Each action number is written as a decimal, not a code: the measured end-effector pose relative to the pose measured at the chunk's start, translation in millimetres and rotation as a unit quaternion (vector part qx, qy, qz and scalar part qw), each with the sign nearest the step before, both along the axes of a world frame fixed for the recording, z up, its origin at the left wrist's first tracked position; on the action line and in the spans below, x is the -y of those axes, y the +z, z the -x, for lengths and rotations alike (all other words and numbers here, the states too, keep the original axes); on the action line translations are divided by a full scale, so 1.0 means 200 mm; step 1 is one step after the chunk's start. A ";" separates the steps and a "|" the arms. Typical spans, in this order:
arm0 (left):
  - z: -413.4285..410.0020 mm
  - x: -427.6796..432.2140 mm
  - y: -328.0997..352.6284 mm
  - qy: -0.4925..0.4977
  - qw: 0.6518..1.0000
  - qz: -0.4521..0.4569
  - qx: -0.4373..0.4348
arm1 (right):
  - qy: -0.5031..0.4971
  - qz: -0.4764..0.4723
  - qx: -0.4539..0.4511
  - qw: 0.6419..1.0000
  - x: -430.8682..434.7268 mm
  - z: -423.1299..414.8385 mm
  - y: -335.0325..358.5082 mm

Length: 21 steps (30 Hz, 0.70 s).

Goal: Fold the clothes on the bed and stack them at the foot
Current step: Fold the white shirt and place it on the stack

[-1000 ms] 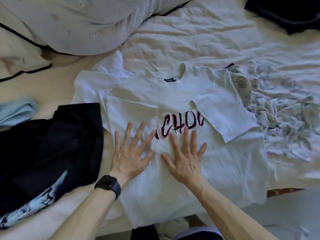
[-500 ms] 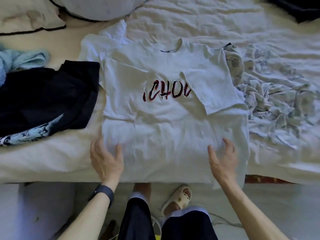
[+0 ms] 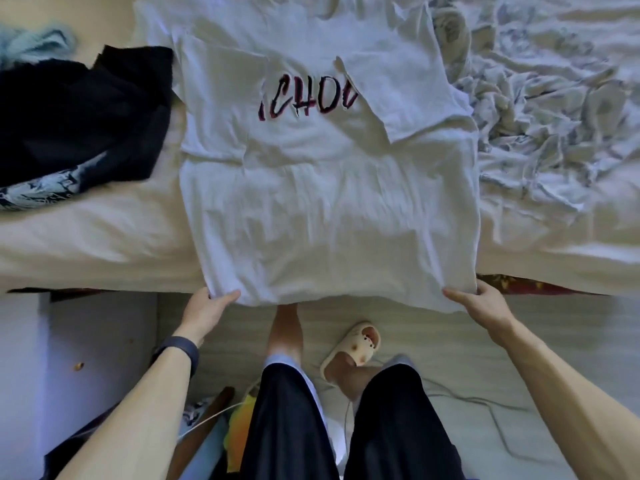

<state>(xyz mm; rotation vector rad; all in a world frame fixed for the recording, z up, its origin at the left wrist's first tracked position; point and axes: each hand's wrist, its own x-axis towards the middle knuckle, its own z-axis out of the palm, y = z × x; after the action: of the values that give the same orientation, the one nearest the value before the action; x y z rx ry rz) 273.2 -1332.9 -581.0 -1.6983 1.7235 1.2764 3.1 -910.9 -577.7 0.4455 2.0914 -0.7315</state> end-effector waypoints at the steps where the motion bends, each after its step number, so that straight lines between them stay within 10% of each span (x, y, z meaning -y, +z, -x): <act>1: -0.02 -0.02 0.05 -0.017 1.000 -0.004 -0.006 | 0.017 -0.008 -0.001 1.000 -0.02 -0.02 0.03; 13: -0.31 -0.21 0.66 0.093 0.992 -0.069 -0.058 | -0.121 0.112 -0.058 0.985 -0.13 -0.21 0.59; 21: -0.44 -0.23 0.98 0.125 0.988 0.066 -0.066 | -0.242 0.147 -0.168 0.944 -0.22 -0.26 0.90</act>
<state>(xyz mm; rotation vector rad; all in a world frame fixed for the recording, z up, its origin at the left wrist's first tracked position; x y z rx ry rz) 360.8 -1286.8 -384.5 -2.0004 1.7453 1.4403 54.7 -866.4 -397.0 0.7156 2.1481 -1.4751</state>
